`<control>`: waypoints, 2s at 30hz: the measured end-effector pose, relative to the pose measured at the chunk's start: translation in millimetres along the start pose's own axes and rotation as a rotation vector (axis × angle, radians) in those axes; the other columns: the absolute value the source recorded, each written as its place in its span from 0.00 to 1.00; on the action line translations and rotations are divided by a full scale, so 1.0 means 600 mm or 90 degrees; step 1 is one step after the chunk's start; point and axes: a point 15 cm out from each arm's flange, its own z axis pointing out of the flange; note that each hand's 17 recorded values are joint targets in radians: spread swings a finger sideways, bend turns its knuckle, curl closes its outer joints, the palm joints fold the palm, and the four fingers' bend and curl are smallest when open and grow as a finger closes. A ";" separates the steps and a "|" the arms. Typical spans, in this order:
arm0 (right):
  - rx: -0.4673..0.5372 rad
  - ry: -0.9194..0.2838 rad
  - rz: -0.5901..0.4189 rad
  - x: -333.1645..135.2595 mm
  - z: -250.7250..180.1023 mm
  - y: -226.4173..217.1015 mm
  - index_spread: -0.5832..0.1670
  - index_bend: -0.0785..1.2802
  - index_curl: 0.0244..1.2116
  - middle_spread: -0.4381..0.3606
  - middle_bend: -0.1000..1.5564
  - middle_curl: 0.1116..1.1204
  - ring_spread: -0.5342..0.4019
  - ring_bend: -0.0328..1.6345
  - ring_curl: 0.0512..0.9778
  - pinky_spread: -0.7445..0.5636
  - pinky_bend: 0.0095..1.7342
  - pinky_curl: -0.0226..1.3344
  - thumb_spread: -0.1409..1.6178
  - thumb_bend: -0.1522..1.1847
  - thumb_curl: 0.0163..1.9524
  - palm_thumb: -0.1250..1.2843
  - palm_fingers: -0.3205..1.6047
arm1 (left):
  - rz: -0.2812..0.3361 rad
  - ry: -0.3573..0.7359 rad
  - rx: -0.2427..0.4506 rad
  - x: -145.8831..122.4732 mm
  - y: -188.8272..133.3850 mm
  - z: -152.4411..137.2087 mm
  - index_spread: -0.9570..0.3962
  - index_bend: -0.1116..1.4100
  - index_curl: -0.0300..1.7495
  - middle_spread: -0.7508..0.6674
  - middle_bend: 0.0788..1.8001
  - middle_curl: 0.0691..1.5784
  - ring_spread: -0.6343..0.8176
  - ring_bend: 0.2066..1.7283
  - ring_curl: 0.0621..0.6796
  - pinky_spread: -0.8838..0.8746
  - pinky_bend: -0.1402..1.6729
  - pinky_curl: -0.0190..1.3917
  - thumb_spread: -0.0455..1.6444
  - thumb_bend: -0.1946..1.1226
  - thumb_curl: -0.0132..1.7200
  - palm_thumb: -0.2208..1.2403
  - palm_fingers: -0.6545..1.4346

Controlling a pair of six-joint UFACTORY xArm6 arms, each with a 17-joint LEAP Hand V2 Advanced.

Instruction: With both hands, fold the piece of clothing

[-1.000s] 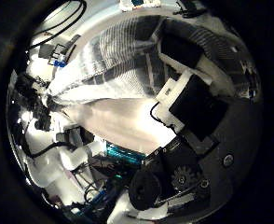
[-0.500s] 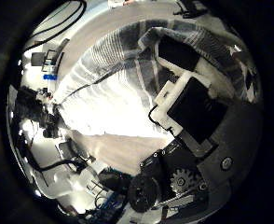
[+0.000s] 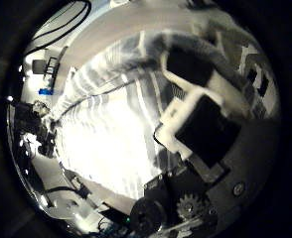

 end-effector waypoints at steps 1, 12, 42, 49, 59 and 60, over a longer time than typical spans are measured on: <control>0.004 0.000 0.004 0.008 -0.004 -0.002 0.25 0.27 0.56 0.30 0.55 0.57 0.30 0.81 0.62 0.26 0.71 0.52 0.77 0.09 0.28 0.57 0.32 | -0.004 0.004 0.004 0.001 0.000 -0.003 0.33 0.13 0.71 0.22 0.25 0.54 0.15 0.63 0.65 0.21 0.59 0.48 0.61 0.11 0.26 0.49 0.43; 0.077 0.003 0.048 0.097 -0.122 -0.005 0.17 0.28 0.41 0.34 0.37 0.37 0.46 0.58 0.39 0.72 0.51 0.39 0.79 0.09 0.22 0.43 0.21 | -0.039 0.056 0.122 0.001 -0.008 -0.110 0.58 0.17 0.49 0.62 0.06 0.35 0.49 0.45 0.47 0.57 0.41 0.40 0.61 0.12 0.22 0.41 0.28; -0.137 -0.099 0.142 0.112 -0.001 0.104 0.55 0.18 0.27 0.68 0.34 0.28 0.65 0.58 0.28 0.88 0.49 0.29 0.72 0.10 0.16 0.27 0.29 | 0.019 0.161 -0.013 0.153 0.107 0.049 0.70 0.19 0.26 0.73 0.05 0.17 0.74 0.30 0.27 0.78 0.29 0.27 0.64 0.13 0.19 0.36 0.32; -0.142 -0.097 0.150 0.111 0.016 0.100 0.57 0.19 0.27 0.69 0.33 0.27 0.64 0.58 0.26 0.86 0.49 0.27 0.71 0.10 0.16 0.28 0.30 | 0.014 0.163 -0.015 0.150 0.106 0.054 0.70 0.19 0.25 0.74 0.05 0.16 0.74 0.29 0.27 0.78 0.29 0.26 0.65 0.13 0.18 0.36 0.32; -0.154 -0.095 0.163 0.115 0.052 0.098 0.57 0.18 0.26 0.68 0.35 0.28 0.62 0.60 0.25 0.83 0.50 0.25 0.71 0.10 0.16 0.30 0.33 | 0.014 0.165 -0.030 0.151 0.099 0.080 0.70 0.19 0.24 0.74 0.05 0.15 0.74 0.28 0.26 0.78 0.28 0.26 0.65 0.13 0.18 0.36 0.33; -0.156 -0.095 0.164 0.115 0.058 0.098 0.57 0.19 0.26 0.68 0.35 0.28 0.62 0.60 0.25 0.83 0.50 0.25 0.71 0.10 0.16 0.30 0.33 | 0.014 0.165 -0.030 0.151 0.098 0.080 0.70 0.19 0.24 0.74 0.05 0.15 0.74 0.28 0.26 0.78 0.28 0.26 0.65 0.13 0.18 0.36 0.33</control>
